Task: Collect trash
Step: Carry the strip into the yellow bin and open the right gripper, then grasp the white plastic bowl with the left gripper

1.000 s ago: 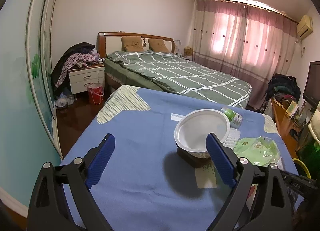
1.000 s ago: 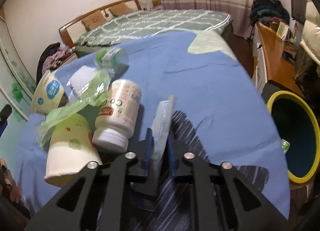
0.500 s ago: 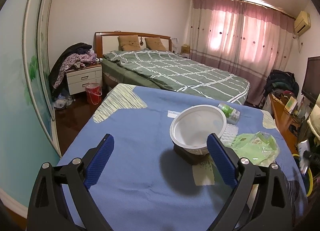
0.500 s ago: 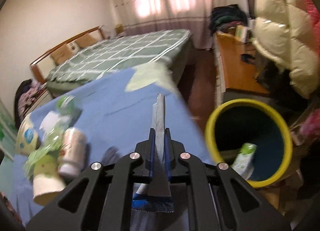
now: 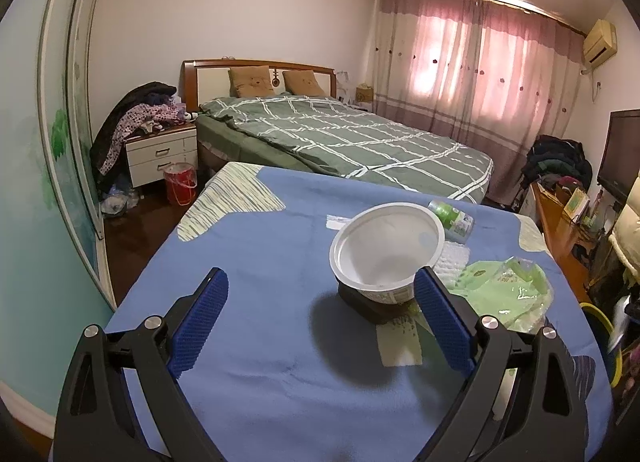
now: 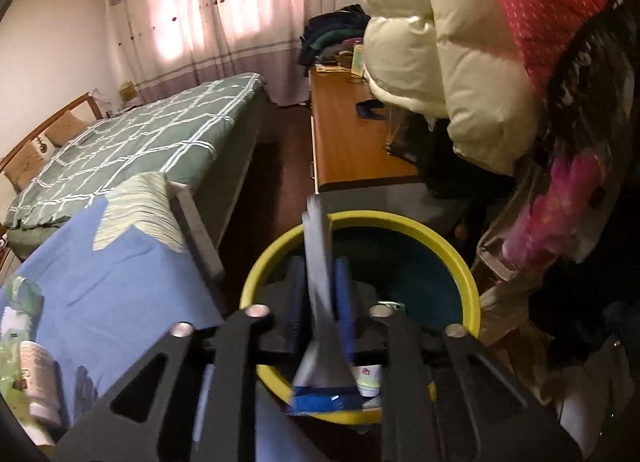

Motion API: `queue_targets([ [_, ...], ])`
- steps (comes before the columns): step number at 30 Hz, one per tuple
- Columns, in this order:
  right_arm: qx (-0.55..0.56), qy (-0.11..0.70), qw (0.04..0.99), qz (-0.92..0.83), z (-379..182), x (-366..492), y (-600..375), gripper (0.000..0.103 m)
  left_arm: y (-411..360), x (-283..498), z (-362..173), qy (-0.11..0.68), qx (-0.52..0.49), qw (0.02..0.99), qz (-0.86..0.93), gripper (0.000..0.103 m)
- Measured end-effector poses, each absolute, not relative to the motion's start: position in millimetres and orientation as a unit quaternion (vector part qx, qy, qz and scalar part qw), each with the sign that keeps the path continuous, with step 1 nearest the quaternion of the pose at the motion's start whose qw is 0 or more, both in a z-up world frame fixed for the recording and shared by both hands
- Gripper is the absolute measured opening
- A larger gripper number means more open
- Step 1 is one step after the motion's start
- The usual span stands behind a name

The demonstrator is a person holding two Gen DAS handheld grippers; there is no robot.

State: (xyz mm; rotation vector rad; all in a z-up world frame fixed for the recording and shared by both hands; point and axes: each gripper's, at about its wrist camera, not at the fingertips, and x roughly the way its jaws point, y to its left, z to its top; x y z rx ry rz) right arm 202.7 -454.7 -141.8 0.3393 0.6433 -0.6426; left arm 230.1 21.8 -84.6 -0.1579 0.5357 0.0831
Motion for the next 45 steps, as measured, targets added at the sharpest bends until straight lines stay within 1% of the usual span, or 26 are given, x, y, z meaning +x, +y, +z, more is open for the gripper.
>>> queue_targets([
  [4, 0.159, 0.304, 0.888, -0.306, -145.0, 203.7, -452.2, 0.028, 17.9, 230.6, -86.1, 0.267, -0.073, 0.96, 0.036, 0.093],
  [6, 0.152, 0.305, 0.891, -0.3, -147.4, 204.4, -447.0, 0.032, 16.6, 230.2, -86.8, 0.266, -0.069, 0.961, 0.035, 0.093],
  [10, 0.132, 0.31, 0.899, -0.28, -149.0, 209.8, -429.7, 0.033, 12.5, 231.4, -88.3, 0.267, -0.06, 0.961, 0.036, 0.092],
  [15, 0.114, 0.307, 0.907, -0.263, -147.0, 212.3, -415.1, 0.038, 5.5, 233.9, -93.0, 0.278, -0.049, 0.959, 0.028, 0.092],
  [24, 0.114, 0.302, 0.913, -0.25, -143.3, 212.3, -409.6, 0.041, -1.5, 264.6, -108.1, 0.359, -0.099, 0.928, -0.028, 0.092],
  [28, 0.116, 0.3, 0.915, -0.244, -141.7, 211.6, -408.7, 0.043, -8.7, 281.8, -106.8, 0.367, -0.103, 0.924, -0.017, 0.092],
  [33, 0.12, 0.298, 0.916, -0.241, -140.8, 210.5, -408.4, 0.044, -14.9, 303.6, -120.8, 0.395, -0.115, 0.912, -0.009, 0.092],
  [37, 0.12, 0.296, 0.917, -0.237, -139.9, 209.9, -406.8, 0.045, -10.5, 313.7, -128.0, 0.388, -0.134, 0.912, 0.005, 0.092],
  [45, 0.121, 0.296, 0.918, -0.233, -139.4, 209.2, -406.2, 0.045, -9.8, 329.7, -122.1, 0.363, -0.137, 0.921, 0.006, 0.092],
])
